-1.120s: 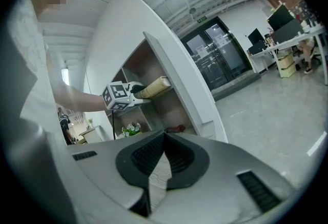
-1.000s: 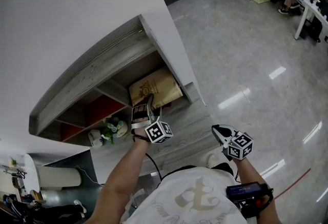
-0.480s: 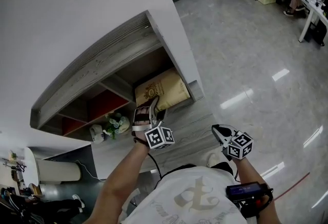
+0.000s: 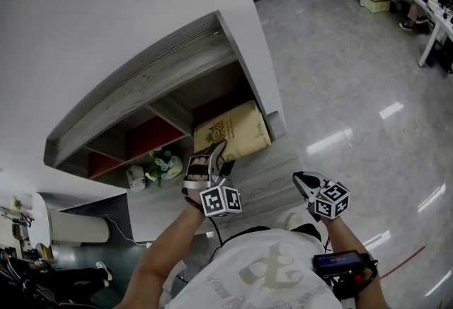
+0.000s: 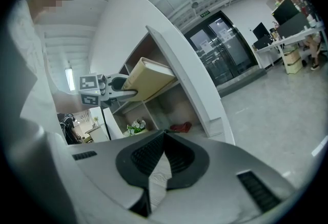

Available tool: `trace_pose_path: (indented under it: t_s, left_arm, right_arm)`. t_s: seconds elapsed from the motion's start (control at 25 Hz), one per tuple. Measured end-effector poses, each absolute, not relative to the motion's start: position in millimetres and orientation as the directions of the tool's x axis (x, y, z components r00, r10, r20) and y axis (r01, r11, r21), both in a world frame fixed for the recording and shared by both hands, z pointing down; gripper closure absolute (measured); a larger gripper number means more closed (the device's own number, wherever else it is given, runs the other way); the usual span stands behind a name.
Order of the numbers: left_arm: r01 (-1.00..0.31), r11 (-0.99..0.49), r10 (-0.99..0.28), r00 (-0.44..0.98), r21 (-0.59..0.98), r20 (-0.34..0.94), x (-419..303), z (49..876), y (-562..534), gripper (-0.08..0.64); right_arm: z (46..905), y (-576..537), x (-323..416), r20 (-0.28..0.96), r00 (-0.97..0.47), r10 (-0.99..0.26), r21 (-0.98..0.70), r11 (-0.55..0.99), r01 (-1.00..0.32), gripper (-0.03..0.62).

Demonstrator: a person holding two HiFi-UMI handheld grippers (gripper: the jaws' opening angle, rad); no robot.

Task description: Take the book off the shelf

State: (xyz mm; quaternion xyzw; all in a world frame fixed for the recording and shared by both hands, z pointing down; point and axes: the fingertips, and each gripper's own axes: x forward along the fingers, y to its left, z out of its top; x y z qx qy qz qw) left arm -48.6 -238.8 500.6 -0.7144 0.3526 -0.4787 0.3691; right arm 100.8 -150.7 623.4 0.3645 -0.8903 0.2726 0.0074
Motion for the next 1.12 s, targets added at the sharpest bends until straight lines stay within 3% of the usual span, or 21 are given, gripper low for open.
trace_pose_path:
  t_s: [0.6,1.12]
  left_arm:
    - [-0.169,-0.636,-0.754,0.343,-0.753,0.560,-62,555,-193,0.337]
    - [-0.255,-0.903,-0.425,0.420,-0.345,0.802,-48,663,-149,0.339]
  right_arm:
    - [630,-149,84,0.225,-0.744,-0.629,-0.478,0.594,-0.647,0.588]
    - [638,-138,100,0.244,-0.712,-0.658,-0.482,0.555,-0.678,0.588]
